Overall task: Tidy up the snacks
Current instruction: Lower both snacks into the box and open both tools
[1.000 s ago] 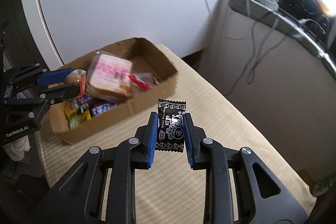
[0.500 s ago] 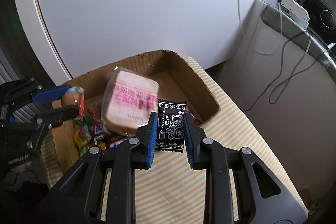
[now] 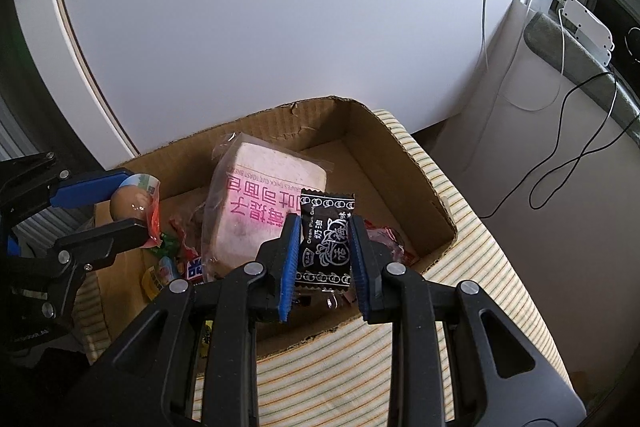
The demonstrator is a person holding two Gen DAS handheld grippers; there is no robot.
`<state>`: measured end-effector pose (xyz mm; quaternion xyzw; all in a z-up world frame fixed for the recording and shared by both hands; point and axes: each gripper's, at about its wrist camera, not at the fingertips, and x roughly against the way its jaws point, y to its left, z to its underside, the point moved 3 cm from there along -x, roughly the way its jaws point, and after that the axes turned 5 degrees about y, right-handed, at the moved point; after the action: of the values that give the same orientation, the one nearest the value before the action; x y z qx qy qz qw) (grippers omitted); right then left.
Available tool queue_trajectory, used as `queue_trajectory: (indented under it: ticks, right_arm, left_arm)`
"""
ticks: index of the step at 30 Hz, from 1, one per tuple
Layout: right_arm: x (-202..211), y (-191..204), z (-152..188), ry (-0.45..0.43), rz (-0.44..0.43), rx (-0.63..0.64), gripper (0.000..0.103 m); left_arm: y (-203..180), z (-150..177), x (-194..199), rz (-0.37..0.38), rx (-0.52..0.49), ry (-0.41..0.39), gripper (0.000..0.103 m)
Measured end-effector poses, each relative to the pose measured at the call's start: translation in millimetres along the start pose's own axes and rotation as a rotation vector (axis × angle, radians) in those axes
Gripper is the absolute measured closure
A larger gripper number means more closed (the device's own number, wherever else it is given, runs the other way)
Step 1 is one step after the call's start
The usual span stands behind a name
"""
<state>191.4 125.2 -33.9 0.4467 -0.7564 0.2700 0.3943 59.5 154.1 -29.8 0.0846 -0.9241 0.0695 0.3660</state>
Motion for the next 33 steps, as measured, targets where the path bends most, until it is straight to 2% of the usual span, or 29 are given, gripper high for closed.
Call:
queue_trajectory:
  ticks: [5,7,9,11,13,14,15,17,23,26,33]
  right_arm:
    - [1.8,2.5,-0.7,-0.005,0.005,0.004,0.077]
    - [2.7,1.9,-0.8,-0.009,0.009,0.001,0.071]
    - [3.8,2.0,-0.7,-0.013,0.012,0.002,0.057]
    - [6.0,2.3,-0.1,-0.021,0.017,0.004,0.055]
    - [7.9,1.5,0.4,-0.026,0.017,-0.002,0.055]
    - [8.6,0.9,0.4,-0.027,0.018,-0.006,0.052]
    - [9.4,0.2,0.6,-0.030,0.020,-0.010,0.043]
    - [13.4,-0.6,1.2,-0.046,0.029,-0.013,0.033]
    - [24.3,-0.9,4.9,-0.067,0.029,-0.026,0.031]
    - [30.6,-1.1,8.7,-0.076,0.032,-0.035,0.026]
    - [50.9,-0.6,23.1,-0.106,0.022,-0.069,0.026]
  left_arm:
    - [0.3,-1.3,1.3,-0.006,0.002,-0.003,0.071]
    - [0.4,-1.6,2.4,-0.009,0.003,-0.004,0.071]
    - [0.3,-2.0,3.5,-0.015,0.002,-0.007,0.070]
    - [0.6,-2.0,4.6,-0.019,0.000,-0.008,0.068]
    - [1.3,-2.0,6.2,-0.025,0.002,-0.011,0.053]
    - [1.5,-1.9,7.2,-0.027,0.004,-0.014,0.052]
    - [1.8,-1.9,8.1,-0.027,0.005,-0.015,0.052]
    - [1.6,-2.1,9.7,-0.027,0.006,-0.015,0.051]
    - [-0.4,-2.0,16.0,-0.036,0.003,-0.022,0.048]
    - [-2.8,-0.8,19.8,-0.042,0.002,-0.025,0.046]
    - [-7.7,4.5,33.3,-0.060,-0.004,-0.041,0.040]
